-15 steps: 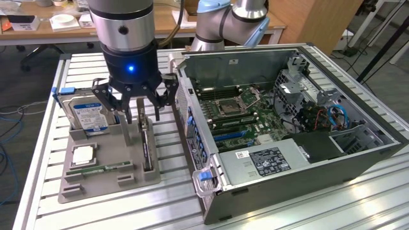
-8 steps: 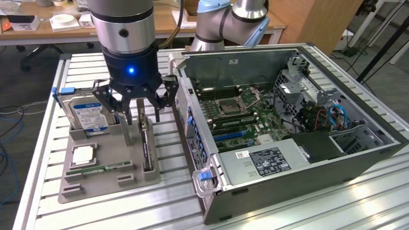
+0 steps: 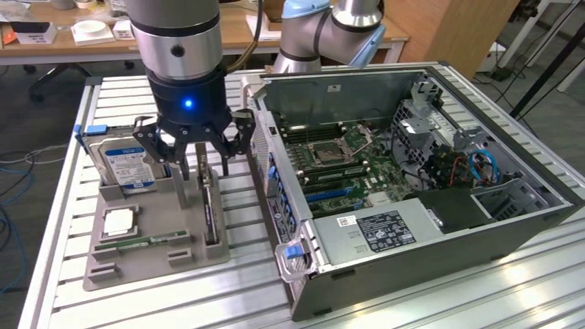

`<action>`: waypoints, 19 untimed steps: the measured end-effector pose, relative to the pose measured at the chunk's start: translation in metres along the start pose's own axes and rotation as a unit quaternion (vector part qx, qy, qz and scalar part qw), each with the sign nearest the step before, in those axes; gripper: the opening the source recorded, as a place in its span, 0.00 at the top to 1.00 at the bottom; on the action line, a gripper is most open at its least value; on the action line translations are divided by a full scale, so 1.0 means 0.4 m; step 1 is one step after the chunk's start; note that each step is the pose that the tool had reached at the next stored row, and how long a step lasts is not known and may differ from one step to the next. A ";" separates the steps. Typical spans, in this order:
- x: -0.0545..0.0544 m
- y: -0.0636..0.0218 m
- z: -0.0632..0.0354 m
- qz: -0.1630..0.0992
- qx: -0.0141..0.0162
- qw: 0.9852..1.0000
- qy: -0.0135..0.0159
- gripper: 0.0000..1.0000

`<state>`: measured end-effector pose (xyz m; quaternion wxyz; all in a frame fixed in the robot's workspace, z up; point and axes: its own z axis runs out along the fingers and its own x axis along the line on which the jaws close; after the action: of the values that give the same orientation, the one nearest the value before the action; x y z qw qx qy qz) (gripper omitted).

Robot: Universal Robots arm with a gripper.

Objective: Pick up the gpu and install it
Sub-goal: 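Pick up the gpu and move the gpu toward the slot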

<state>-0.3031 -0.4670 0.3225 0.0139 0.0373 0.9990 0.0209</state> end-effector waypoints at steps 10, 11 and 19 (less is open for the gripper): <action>0.000 0.000 0.003 0.000 0.000 1.000 0.000 0.41; 0.000 0.000 0.003 0.000 0.000 1.000 0.000 0.41; 0.000 0.000 0.011 0.000 0.000 1.000 0.000 0.41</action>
<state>-0.3031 -0.4670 0.3182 0.0140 0.0374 0.9990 0.0209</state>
